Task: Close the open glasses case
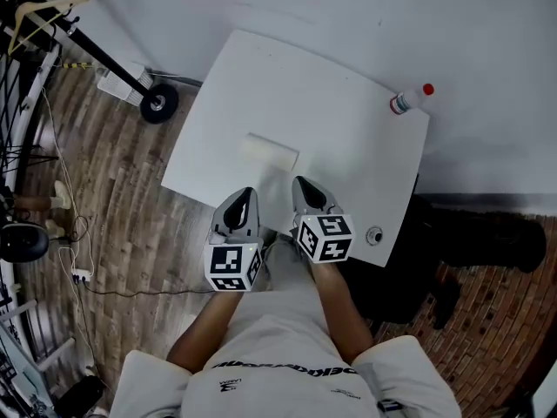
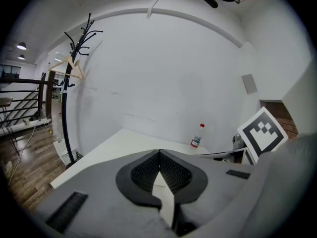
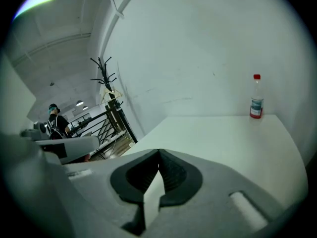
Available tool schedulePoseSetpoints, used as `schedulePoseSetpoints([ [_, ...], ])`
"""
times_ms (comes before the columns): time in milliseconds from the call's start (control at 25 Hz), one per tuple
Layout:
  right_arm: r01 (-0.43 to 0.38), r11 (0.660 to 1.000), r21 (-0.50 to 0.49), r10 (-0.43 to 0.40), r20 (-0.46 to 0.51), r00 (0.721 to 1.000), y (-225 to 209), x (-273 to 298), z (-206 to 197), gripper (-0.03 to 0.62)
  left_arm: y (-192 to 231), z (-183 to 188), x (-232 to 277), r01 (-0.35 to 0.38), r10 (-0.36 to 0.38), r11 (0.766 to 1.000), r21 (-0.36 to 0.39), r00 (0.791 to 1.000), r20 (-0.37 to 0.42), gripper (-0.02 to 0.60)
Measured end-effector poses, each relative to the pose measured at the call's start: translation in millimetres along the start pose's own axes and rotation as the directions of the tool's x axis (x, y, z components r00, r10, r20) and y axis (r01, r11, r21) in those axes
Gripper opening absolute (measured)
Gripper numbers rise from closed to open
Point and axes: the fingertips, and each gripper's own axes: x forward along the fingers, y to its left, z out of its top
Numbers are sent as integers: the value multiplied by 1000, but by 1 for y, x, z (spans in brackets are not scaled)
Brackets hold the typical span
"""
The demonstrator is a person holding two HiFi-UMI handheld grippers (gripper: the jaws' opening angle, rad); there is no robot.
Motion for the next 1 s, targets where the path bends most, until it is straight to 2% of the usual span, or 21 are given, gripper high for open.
schedulePoseSetpoints([
  [520, -68, 994, -87, 80, 150, 985, 45, -63, 53, -3, -31, 53, -37, 19, -25, 998, 64, 996, 88, -3],
  [760, -72, 990, -118, 97, 226, 969, 55, -88, 72, -3, -44, 69, -51, 33, -44, 995, 96, 992, 119, -3],
  [1000, -66, 989, -133, 99, 260, 961, 57, -102, 76, -4, -57, 78, -57, 53, -72, 989, 137, 987, 141, -3],
])
